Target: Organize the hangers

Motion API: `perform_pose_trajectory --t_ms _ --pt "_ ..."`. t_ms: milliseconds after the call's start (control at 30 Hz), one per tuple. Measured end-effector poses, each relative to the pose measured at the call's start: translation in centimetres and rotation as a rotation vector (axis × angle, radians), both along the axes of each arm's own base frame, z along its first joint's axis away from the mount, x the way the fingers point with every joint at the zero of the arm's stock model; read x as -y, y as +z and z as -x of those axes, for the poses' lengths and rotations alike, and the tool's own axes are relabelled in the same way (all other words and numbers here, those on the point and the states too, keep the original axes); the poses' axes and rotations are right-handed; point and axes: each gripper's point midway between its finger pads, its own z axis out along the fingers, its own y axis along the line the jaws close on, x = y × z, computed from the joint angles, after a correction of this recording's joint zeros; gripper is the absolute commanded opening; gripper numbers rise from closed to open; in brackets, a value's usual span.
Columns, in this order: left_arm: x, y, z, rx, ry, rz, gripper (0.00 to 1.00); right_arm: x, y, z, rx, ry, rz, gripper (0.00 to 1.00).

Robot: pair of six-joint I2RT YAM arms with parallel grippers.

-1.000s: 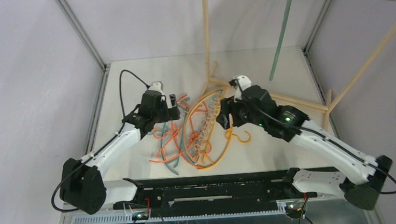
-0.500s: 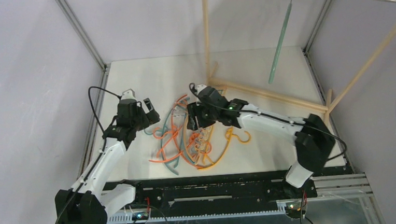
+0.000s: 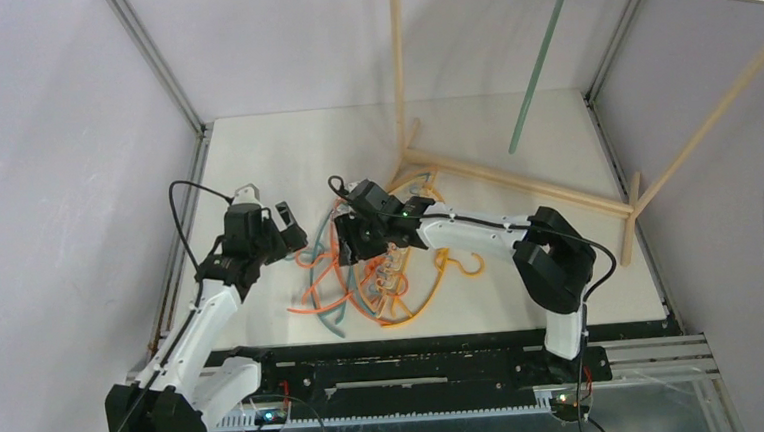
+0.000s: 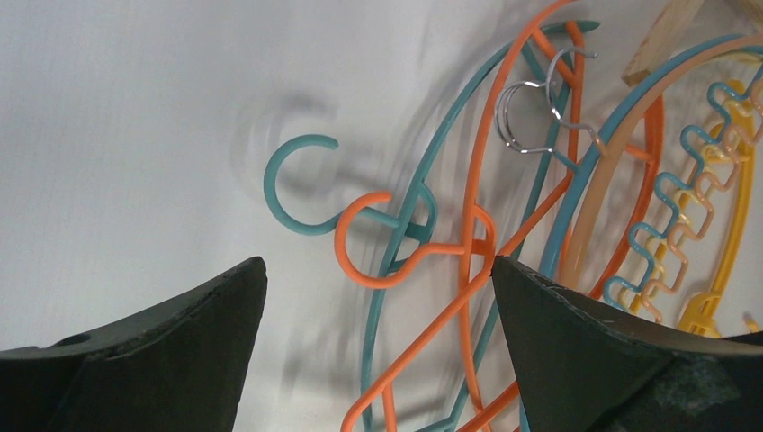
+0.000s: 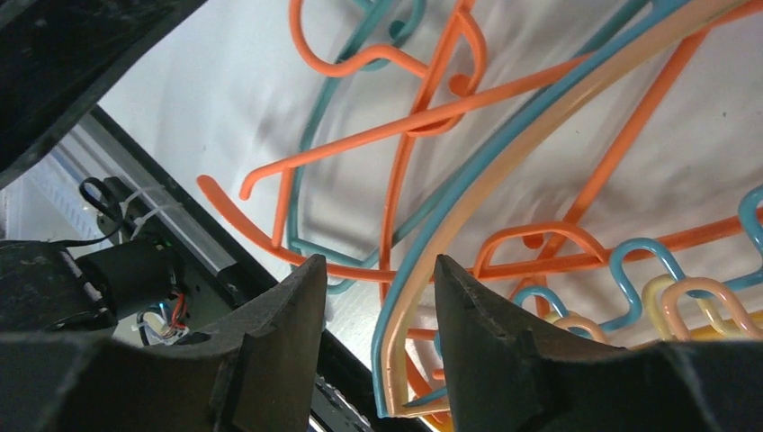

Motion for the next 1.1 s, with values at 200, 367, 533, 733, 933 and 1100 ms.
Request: perform_pose_trajectory --t_ms 200,367,533,733,933,1100 --pt "-0.2 -0.6 1.1 -0.003 0.003 0.002 0.99 0.6 -1.9 0.1 -0.035 -0.013 0.047 0.52" --pt "-0.3 -0.5 1.5 0.008 0.013 0.015 1.00 1.0 -3.9 0.1 -0.070 -0.020 0.092 0.48" --pt "-0.3 0.0 1.6 0.028 0.014 0.020 0.99 1.2 -5.2 0.1 -0.096 -0.017 0.111 0.34" --pt "-0.3 -0.2 1.8 0.026 0.020 0.025 0.99 1.3 -5.1 0.2 -0.128 -0.011 0.094 0.10" --pt "-0.3 -0.6 2.0 0.015 0.027 0.030 0.99 2.5 -4.1 0.7 -0.152 -0.014 0.110 0.00" --pt "-0.4 -1.0 2.0 -0.003 0.029 0.025 0.99 3.0 1.1 1.4 -0.096 0.023 0.038 0.00"
